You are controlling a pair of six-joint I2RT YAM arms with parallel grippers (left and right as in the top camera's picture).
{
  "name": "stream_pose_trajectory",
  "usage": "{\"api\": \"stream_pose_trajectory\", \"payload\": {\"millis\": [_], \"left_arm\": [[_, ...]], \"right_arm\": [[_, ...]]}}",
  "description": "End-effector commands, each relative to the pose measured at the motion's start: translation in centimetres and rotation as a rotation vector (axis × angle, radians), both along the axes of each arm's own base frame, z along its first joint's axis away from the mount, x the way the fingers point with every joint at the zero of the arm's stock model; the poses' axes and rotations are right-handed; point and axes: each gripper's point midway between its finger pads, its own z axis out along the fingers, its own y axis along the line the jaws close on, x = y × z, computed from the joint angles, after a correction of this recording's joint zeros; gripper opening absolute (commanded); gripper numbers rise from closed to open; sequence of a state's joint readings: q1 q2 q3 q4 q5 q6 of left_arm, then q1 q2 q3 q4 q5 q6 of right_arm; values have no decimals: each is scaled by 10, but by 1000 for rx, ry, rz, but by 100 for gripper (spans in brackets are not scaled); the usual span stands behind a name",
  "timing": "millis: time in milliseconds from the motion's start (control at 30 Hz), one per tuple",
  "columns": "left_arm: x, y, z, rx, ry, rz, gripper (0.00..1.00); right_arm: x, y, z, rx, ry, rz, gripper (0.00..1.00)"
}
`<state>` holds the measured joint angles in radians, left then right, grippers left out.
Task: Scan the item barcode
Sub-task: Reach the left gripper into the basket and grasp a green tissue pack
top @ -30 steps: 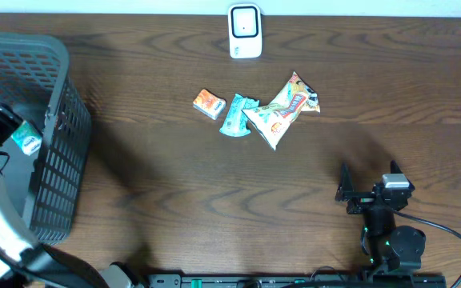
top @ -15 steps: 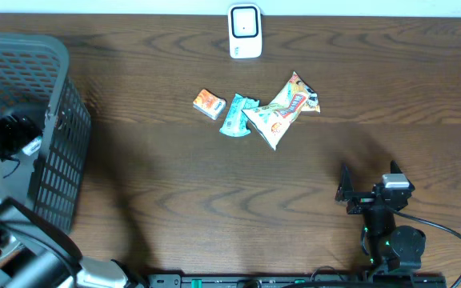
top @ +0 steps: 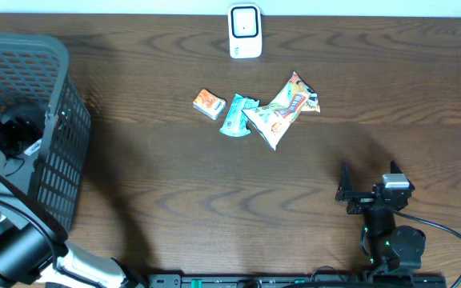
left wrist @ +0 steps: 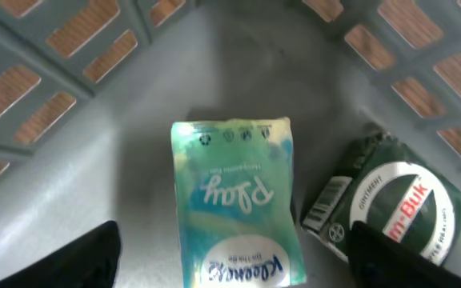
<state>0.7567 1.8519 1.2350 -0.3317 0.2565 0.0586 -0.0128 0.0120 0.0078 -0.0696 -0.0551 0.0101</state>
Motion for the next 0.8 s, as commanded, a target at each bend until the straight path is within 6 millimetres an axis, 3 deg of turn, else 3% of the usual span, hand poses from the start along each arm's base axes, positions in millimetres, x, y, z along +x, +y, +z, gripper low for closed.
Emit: {"api": "stream_pose_trajectory", "payload": {"millis": [0, 267, 400, 600, 667, 767], "left_arm": [[0, 7, -12, 10, 25, 4, 83], [-5, 13, -36, 14, 83, 27, 80], [-4, 14, -36, 16, 81, 27, 61], [-5, 14, -30, 17, 73, 35, 14], [-4, 14, -22, 17, 55, 56, 8], [-2, 15, 1, 23, 6, 95, 8]], "right_arm": [[0, 0, 0, -11, -2, 3, 99], [0, 0, 0, -11, -2, 2, 99], [0, 0, 0, -11, -2, 3, 99], [0, 0, 0, -11, -2, 3, 99], [0, 0, 0, -11, -2, 3, 99], [0, 0, 0, -11, -2, 3, 99]]}}
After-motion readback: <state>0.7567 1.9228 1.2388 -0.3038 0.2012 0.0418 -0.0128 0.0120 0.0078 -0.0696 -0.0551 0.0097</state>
